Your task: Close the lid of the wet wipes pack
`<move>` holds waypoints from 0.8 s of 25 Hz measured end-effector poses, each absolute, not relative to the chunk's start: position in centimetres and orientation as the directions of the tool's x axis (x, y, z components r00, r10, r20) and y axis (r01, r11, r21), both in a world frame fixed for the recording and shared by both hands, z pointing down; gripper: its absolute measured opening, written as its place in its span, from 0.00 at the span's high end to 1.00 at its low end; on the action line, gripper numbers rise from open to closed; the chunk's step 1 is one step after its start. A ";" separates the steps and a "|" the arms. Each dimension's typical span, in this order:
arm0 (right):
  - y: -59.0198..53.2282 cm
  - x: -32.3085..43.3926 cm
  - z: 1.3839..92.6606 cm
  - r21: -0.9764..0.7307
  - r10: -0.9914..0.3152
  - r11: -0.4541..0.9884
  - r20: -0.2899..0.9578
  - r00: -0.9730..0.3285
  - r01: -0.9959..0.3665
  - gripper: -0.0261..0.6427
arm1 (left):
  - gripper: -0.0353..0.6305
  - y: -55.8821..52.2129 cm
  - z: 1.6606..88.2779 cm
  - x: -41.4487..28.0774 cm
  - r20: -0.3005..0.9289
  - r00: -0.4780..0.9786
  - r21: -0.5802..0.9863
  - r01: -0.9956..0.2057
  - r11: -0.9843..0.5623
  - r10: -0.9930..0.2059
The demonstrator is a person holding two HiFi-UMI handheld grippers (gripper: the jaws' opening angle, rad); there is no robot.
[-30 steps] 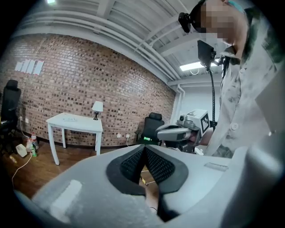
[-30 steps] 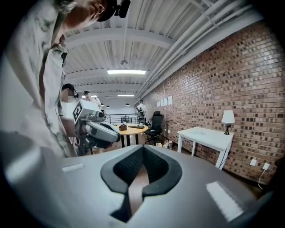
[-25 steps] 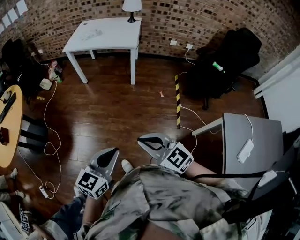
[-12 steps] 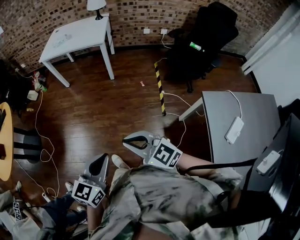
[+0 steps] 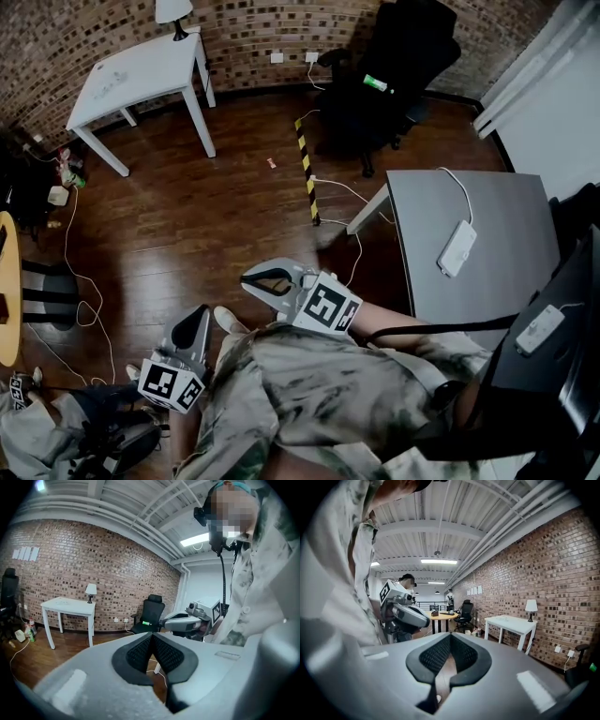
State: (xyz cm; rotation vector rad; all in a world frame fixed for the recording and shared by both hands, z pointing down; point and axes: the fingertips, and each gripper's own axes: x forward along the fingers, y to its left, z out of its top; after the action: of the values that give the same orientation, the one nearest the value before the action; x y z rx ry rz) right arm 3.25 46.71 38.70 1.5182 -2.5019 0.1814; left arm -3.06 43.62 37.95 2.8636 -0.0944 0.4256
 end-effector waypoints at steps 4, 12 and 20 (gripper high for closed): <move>47.4 4.1 38.4 0.016 -0.869 0.451 0.238 -0.434 -0.892 0.95 | 0.94 44.0 37.9 -2.4 0.283 0.959 0.224 -0.090 -0.971 -0.024; 48.1 4.2 37.9 0.035 -0.871 0.454 0.229 -0.435 -0.890 0.95 | 0.94 44.4 37.8 -1.7 0.284 0.959 0.224 -0.080 -0.971 -0.013; 48.3 3.5 38.3 0.043 -0.869 0.452 0.248 -0.429 -0.891 0.95 | 0.94 44.4 38.3 -2.1 0.289 0.957 0.237 -0.075 -0.968 -0.004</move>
State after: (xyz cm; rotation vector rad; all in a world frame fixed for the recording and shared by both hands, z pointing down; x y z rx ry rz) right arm 3.48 48.28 38.35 1.5251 -2.4699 0.1384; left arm -2.09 44.41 38.32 2.8616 -0.0589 0.4214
